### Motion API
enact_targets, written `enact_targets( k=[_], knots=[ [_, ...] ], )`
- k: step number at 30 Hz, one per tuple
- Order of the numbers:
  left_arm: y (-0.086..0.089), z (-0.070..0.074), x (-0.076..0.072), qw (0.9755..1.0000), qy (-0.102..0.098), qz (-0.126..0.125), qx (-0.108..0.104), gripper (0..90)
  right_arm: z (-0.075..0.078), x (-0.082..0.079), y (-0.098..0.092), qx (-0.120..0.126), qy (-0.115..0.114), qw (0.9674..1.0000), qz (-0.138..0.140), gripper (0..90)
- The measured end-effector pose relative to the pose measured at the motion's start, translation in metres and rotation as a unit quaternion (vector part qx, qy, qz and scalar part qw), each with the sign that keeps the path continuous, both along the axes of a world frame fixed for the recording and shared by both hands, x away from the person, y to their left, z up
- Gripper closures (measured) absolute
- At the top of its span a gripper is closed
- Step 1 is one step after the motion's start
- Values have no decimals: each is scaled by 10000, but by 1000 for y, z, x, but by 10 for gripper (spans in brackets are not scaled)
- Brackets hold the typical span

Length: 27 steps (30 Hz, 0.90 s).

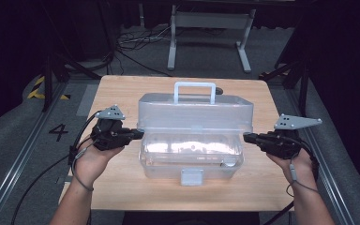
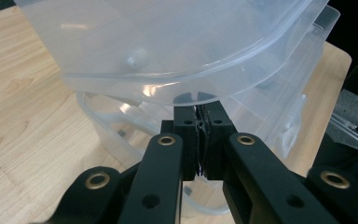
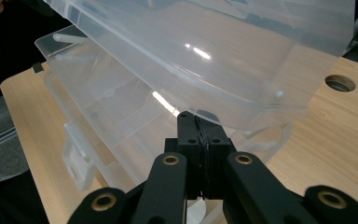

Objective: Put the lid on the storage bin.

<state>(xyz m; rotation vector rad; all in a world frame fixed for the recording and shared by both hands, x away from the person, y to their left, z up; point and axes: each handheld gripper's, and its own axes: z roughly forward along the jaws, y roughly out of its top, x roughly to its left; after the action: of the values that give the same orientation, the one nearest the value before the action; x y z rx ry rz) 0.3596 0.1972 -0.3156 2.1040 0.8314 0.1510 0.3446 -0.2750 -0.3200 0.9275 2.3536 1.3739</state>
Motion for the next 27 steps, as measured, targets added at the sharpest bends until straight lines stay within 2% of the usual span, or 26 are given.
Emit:
enact_targets(
  k=[5,6,9,23,24,27],
  knots=[
    [0,-1,0,10000,65,31,69,870,-2,-1,1,-167,20,9999,-3,887],
    [1,-2,0,9998,177,47,72,870,-2,-2,1,-179,30,9998,11,887],
    [1,-3,0,9997,228,28,90,867,-3,-2,1,-235,77,9997,30,887],
    [-1,-5,-1,9989,334,-74,323,867,-5,-5,5,-490,219,9984,161,879],
    [-1,-6,-1,9985,362,-124,379,867,-5,-5,5,-572,233,9979,186,879],
    [-2,-6,-1,9982,399,-188,415,866,-6,-6,6,-616,256,9976,205,879]
  ],
)
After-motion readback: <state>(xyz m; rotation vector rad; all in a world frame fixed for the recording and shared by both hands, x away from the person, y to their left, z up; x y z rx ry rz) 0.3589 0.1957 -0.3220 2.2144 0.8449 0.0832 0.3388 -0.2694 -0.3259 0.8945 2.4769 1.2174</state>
